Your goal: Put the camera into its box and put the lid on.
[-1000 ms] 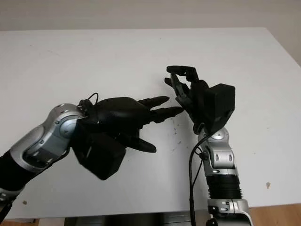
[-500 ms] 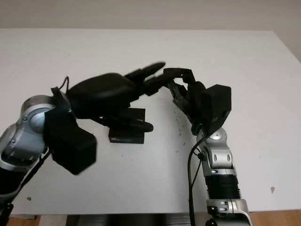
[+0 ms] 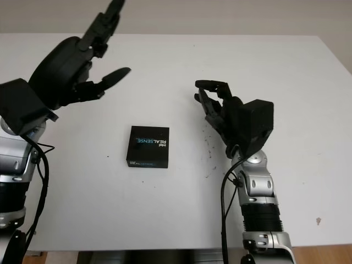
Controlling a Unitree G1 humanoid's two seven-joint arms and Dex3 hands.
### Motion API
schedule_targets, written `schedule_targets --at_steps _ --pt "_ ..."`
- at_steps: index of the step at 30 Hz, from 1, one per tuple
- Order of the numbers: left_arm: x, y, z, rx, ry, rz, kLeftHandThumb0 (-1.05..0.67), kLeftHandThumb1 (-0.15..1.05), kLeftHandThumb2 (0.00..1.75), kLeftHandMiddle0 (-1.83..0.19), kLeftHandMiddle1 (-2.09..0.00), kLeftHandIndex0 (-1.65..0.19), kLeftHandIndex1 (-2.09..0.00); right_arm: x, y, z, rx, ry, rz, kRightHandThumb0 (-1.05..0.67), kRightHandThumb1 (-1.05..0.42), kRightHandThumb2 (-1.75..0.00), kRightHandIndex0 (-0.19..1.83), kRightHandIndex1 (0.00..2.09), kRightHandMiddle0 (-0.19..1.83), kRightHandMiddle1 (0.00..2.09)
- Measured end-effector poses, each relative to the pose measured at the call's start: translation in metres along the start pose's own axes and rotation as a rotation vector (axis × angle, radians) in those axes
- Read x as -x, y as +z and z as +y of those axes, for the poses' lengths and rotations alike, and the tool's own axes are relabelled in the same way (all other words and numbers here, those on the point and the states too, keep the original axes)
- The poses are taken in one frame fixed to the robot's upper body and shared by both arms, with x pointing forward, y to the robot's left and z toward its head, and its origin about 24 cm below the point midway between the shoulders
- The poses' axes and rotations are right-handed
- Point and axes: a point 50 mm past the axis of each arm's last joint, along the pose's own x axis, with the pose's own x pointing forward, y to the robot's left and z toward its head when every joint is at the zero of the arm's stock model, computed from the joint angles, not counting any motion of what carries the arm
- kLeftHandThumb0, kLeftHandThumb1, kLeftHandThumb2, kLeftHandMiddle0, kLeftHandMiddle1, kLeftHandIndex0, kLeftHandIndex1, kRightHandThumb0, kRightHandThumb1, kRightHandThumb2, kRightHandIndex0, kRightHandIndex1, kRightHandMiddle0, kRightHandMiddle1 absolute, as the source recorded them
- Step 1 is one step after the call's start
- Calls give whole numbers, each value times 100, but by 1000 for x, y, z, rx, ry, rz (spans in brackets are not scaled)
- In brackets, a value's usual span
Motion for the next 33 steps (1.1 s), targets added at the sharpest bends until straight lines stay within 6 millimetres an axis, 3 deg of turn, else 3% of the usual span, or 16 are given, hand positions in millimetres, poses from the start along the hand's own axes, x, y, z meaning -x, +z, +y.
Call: schedule_targets --at_steps 3,7,9,12,20,33 --pt "7 -11 -6 104 33 27 -71 105 49 19 -2 17 -3 3 4 1 10 -13 -32 -56 -105 -45 2 59 -18 129" --pt "22 -31 -11 258 130 49 -74 105 55 19 -1 19 -1 15 12 6 120 -83 -112 -64 -105 -47 -9 45 -19 75" --pt "31 -40 -14 323 164 60 -75 105 58 19 0 19 0 23 14 13 199 -110 -136 -70 -105 -53 -17 22 -16 30" --pt "45 -58 -20 409 228 113 -78 105 59 19 0 19 0 31 18 23 300 -126 -168 -74 -105 -59 -18 13 -17 12" --pt "68 -77 -36 513 291 189 -77 105 62 19 0 19 0 37 10 34 298 -142 -126 -79 -105 -62 -19 0 -19 0" --pt "76 -75 -43 519 285 198 -77 105 63 19 0 19 0 42 1 35 254 -111 -53 -81 -105 -60 -19 0 -19 0"
